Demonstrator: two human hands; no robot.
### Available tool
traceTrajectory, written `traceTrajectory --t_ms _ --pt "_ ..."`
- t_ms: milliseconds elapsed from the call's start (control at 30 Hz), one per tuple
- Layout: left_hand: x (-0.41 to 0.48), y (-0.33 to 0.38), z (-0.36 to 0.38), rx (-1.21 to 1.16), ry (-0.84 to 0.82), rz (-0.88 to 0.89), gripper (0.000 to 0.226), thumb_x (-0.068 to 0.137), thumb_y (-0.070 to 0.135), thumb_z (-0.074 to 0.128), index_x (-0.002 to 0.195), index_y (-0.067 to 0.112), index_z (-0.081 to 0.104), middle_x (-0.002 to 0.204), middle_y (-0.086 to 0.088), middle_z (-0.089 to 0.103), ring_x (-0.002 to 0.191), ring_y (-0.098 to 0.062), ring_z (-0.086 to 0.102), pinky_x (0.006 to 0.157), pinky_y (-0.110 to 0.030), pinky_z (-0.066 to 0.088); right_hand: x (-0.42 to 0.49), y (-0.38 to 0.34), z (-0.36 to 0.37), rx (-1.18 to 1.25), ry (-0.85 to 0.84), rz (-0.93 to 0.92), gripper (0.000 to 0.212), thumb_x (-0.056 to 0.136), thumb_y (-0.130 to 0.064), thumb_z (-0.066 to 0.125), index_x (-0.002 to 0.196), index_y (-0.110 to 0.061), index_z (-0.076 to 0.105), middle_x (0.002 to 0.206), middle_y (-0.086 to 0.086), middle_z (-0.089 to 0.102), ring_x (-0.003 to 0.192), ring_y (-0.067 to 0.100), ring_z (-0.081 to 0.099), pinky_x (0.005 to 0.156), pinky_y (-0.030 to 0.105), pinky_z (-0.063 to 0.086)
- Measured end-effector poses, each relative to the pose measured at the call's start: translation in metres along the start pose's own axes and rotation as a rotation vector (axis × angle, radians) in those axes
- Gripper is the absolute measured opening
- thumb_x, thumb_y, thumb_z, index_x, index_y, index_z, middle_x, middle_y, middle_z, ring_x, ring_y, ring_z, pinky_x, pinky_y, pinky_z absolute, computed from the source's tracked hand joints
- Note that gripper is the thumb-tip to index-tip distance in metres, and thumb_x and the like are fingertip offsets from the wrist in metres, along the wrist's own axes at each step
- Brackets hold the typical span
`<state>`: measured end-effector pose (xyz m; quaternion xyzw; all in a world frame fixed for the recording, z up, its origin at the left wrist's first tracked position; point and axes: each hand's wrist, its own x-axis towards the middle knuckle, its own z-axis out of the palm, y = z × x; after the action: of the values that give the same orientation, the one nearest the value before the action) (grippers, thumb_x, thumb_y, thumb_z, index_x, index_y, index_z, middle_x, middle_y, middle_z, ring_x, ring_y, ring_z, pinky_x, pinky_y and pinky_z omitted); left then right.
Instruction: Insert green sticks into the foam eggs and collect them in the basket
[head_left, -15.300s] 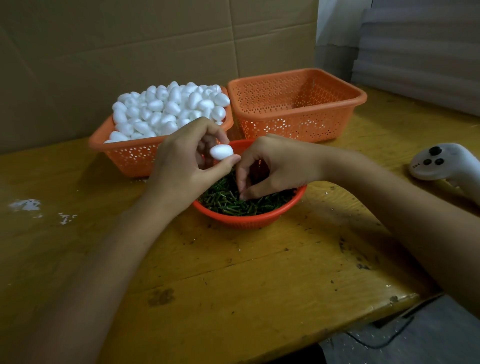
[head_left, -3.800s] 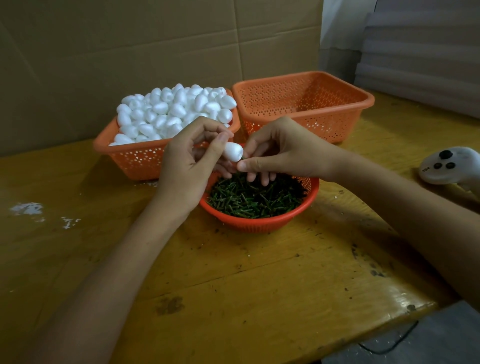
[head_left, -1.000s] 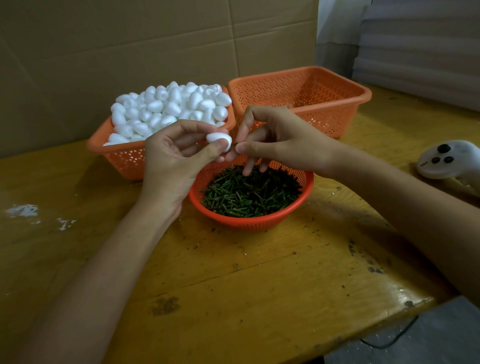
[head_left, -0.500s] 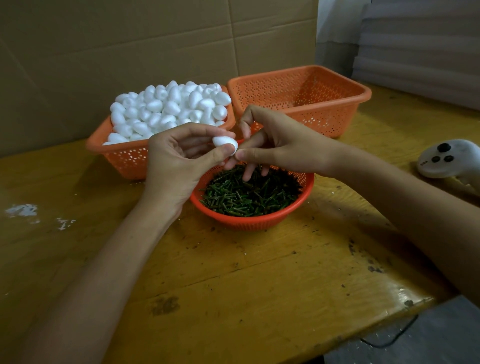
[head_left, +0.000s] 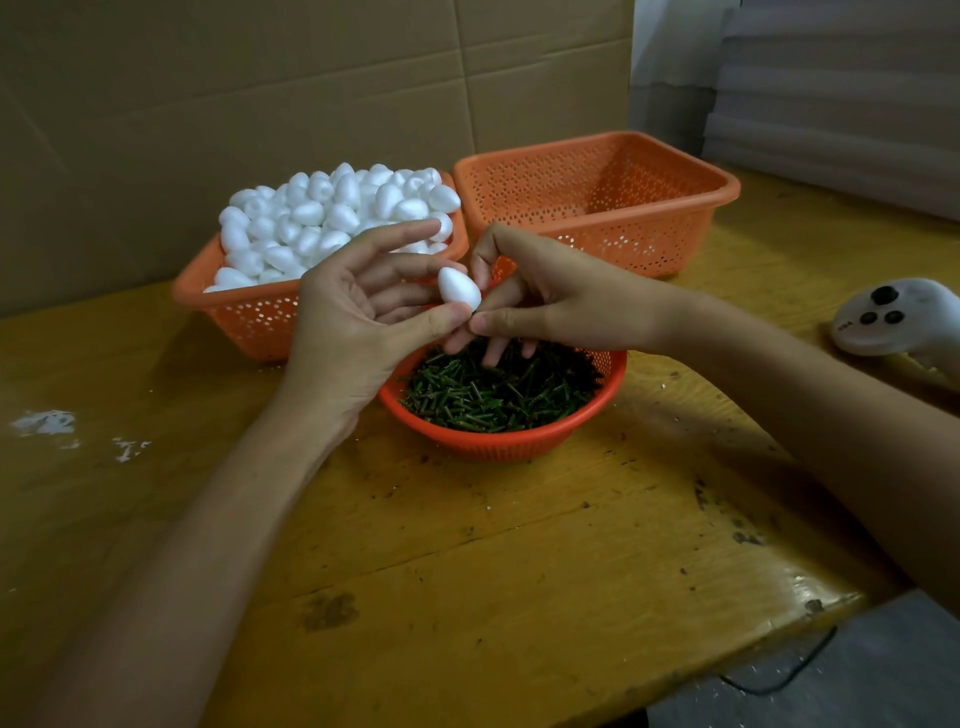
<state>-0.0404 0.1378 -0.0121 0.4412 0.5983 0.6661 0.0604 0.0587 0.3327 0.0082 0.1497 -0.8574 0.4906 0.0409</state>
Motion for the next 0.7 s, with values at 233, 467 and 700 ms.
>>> traceTrajectory --t_ms 233,467,700 --pt "-0.0002 0.0006 0.0035 0.059 -0.01 0.002 0.037 0.072 0.009 0.091 0.104 0.012 0.071 0.106 -0.006 0.081 0.094 -0.022 0.078 0.086 -0.03 0.063 0.0001 0.0006 0.0 -0.039 -0.02 0.03 0.034 0.103 -0.008 0.061 0.122 0.003 0.035 0.108 0.004 0.08 0.093 0.033 0.076 0.069 0.031 0.055" --pt "-0.0017 0.0017 0.0029 0.096 -0.068 0.031 0.031 0.078 0.001 0.088 0.102 0.009 0.07 0.113 -0.004 0.08 0.105 -0.025 0.077 0.09 -0.036 0.063 -0.0016 -0.0021 -0.0001 -0.08 -0.014 0.028 0.036 0.102 -0.005 0.061 0.126 0.006 0.036 0.107 0.006 0.08 0.092 0.031 0.077 0.07 0.036 0.056" --pt "-0.003 0.0034 0.0043 0.081 -0.081 0.028 0.032 0.075 0.007 0.088 0.102 0.007 0.07 0.113 -0.005 0.08 0.106 -0.026 0.077 0.087 -0.035 0.063 -0.0024 -0.0039 -0.0003 -0.1 -0.012 0.027 0.036 0.102 -0.003 0.061 0.127 0.007 0.036 0.108 0.008 0.079 0.092 0.029 0.077 0.07 0.037 0.057"
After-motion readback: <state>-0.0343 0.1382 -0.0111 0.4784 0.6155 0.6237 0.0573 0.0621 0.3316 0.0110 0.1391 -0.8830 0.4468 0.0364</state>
